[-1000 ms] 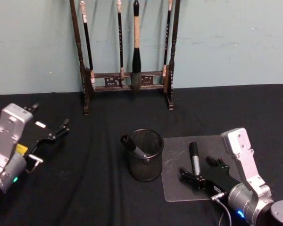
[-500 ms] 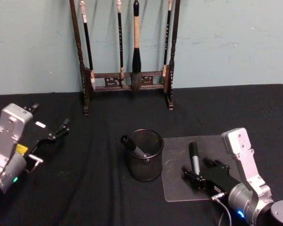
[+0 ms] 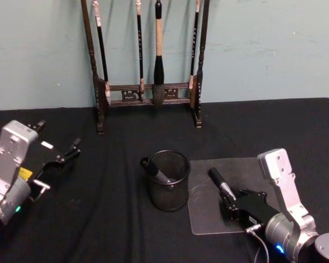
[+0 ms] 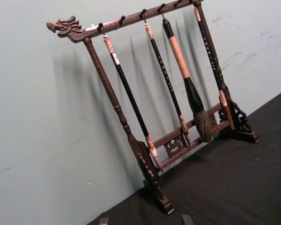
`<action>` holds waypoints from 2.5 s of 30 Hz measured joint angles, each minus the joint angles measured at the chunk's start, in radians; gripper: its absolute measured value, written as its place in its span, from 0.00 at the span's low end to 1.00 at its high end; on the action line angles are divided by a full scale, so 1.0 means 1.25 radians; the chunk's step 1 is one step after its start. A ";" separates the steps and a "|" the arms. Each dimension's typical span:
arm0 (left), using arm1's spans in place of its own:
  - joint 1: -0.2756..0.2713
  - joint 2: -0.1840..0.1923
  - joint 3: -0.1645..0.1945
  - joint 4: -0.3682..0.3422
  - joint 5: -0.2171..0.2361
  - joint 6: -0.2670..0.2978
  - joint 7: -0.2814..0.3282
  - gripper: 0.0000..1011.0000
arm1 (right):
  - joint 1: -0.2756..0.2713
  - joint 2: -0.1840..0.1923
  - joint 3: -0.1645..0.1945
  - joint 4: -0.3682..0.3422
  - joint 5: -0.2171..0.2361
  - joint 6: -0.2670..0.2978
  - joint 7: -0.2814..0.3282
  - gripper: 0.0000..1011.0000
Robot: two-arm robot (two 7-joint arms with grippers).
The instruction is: Pick up the water-based marker from the table and place it into the pen holder.
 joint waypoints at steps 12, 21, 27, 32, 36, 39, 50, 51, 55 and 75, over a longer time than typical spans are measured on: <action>0.000 0.000 0.000 0.000 0.000 0.000 0.000 1.00 | 0.002 0.008 -0.010 0.000 -0.011 -0.015 0.005 0.19; 0.000 0.000 0.000 0.000 0.000 0.000 0.000 1.00 | 0.013 0.018 -0.017 -0.005 -0.017 -0.131 0.028 0.19; 0.000 0.000 0.000 0.000 0.000 0.000 0.000 1.00 | 0.032 0.024 -0.018 -0.004 -0.008 -0.191 0.045 0.19; 0.000 0.000 0.000 0.000 0.000 0.000 0.000 1.00 | 0.049 0.030 -0.025 0.006 0.011 -0.240 0.074 0.19; 0.000 0.000 0.000 0.000 0.000 0.000 0.000 1.00 | 0.068 0.033 -0.037 0.019 0.028 -0.283 0.093 0.19; 0.000 0.000 0.000 0.000 0.000 0.000 0.000 1.00 | 0.080 0.032 -0.043 0.027 0.037 -0.300 0.100 0.19; 0.000 0.000 0.000 0.000 0.000 0.000 0.000 1.00 | 0.132 0.024 -0.077 0.071 0.066 -0.370 0.127 0.19; 0.000 0.000 0.000 0.000 0.000 0.000 0.000 1.00 | 0.134 0.023 -0.079 0.073 0.067 -0.373 0.129 0.19; 0.000 0.000 0.000 0.000 0.000 0.000 0.000 1.00 | 0.149 0.017 -0.095 0.088 0.069 -0.388 0.133 0.19; 0.000 0.000 0.000 0.000 0.000 0.000 0.000 1.00 | 0.198 -0.010 -0.163 0.161 0.057 -0.428 0.160 0.19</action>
